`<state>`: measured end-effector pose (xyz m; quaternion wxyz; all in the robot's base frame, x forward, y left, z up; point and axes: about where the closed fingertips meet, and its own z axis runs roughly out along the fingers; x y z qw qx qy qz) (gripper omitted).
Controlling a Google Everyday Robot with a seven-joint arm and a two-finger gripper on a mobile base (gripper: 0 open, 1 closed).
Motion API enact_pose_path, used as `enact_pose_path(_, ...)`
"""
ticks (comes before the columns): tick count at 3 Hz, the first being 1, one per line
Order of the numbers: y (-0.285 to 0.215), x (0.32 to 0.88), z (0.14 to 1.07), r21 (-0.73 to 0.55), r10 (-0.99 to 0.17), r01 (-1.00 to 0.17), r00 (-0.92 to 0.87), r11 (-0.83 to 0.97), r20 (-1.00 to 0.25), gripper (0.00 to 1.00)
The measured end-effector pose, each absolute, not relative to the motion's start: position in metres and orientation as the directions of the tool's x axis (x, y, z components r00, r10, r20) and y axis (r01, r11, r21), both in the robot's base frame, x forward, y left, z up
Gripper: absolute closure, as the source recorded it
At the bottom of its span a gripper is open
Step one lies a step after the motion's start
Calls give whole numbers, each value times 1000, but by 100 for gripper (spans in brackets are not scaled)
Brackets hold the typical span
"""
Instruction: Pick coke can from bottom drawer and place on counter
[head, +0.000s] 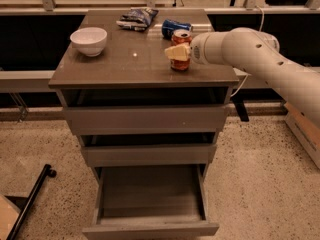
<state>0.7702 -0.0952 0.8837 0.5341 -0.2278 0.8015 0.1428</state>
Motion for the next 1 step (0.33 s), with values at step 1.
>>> enact_pose_path(1,-94,770,883,-14,-213,-519,-326,855,-921,0)
